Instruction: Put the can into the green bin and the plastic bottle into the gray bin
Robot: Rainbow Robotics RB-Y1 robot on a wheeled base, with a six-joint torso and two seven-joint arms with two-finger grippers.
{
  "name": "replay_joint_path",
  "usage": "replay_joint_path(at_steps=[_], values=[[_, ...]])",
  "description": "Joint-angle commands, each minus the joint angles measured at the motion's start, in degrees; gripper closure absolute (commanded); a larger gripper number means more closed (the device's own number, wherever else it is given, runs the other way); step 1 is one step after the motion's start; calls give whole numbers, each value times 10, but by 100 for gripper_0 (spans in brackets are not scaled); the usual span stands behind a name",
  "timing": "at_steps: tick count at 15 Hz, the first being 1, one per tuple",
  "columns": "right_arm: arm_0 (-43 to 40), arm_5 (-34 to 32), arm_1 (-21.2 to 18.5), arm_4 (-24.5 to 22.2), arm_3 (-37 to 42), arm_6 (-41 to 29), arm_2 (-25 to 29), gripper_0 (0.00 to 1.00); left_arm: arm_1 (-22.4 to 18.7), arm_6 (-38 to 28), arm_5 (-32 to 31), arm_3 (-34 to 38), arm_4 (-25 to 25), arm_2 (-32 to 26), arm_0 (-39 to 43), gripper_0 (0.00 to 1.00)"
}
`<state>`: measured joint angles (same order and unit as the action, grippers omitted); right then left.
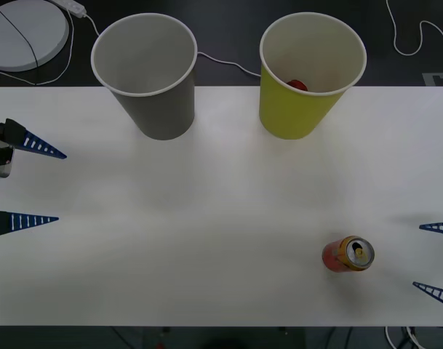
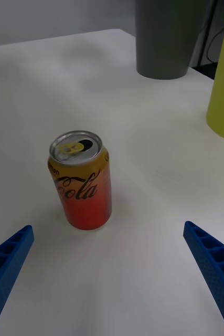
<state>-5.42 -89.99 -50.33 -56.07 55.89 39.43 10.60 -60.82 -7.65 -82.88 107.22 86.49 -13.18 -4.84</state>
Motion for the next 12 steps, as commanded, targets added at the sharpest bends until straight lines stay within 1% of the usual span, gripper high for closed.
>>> replay_joint_path(at_steps=[1,7,12], values=[[2,0,26,0,-20,3,-3,0,0,0,0,0,0,0,0,0],[12,3,81,3,-68,5,-8,0,0,0,0,0,0,0,0,0],[14,35,126,3,-74,14,-11,0,0,0,0,0,0,0,0,0]])
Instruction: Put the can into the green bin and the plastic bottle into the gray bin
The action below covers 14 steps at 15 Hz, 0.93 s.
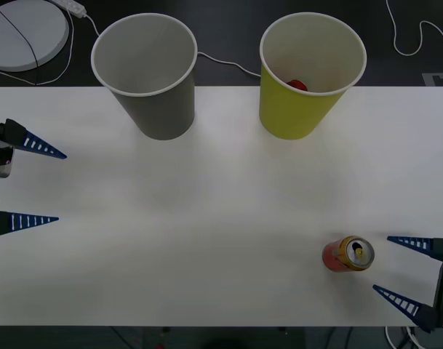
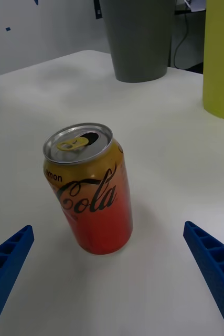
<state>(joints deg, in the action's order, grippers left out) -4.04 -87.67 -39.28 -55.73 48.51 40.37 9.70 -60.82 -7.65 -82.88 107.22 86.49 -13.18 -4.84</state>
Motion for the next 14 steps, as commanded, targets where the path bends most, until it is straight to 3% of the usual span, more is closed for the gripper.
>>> replay_joint_path(at_steps=[1,14], values=[[1,18,24,0,0,8,-5,0,0,0,0,0,0,0,0,0],[38,61,84,0,0,53,-56,0,0,0,0,0,0,0,0,0]])
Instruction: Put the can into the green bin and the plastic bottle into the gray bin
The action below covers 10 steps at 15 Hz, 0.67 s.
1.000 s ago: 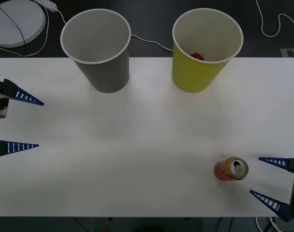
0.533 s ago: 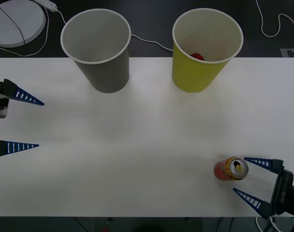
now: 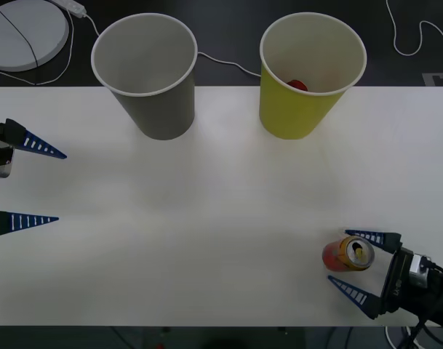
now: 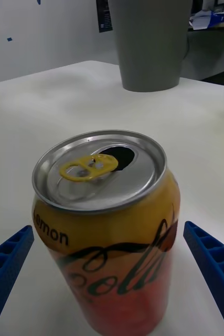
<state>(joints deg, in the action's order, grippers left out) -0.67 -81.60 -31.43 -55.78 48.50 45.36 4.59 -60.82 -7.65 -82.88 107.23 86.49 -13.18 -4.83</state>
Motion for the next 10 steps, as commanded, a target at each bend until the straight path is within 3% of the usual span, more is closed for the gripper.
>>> replay_joint_path(at_steps=[1,5,6,7,8,10], values=[[6,1,8,0,0,6,-7,0,0,0,0,0,0,0,0,0],[8,2,12,0,-1,14,-9,0,0,0,0,0,0,0,0,0],[8,2,12,0,0,17,-9,14,0,0,0,0,0,0,0,0],[8,2,12,0,0,18,-9,64,0,0,0,0,0,0,0,0],[8,4,12,0,0,18,-9,100,0,0,0,0,0,0,0,0],[8,5,12,0,0,21,-9,100,0,0,0,0,0,0,0,0]])
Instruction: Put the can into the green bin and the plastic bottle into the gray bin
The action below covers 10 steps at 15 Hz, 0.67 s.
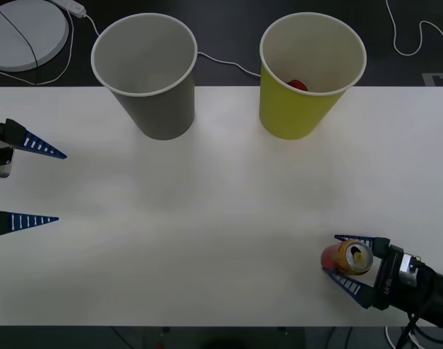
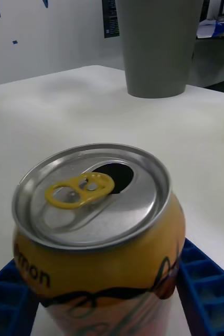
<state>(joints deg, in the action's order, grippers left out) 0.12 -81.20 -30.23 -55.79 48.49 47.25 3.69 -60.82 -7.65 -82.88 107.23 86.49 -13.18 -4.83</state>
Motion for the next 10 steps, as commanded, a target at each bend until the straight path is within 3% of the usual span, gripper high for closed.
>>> replay_joint_path(at_steps=[1,7,10], values=[[0,1,0,1,0,2,0,100,0,0,0,0,0,0,0,0],[23,-3,-14,-23,8,-7,0,100,0,0,0,0,0,0,0,0],[21,-3,-29,-42,49,-47,2,100,0,0,0,0,0,0,0,0]])
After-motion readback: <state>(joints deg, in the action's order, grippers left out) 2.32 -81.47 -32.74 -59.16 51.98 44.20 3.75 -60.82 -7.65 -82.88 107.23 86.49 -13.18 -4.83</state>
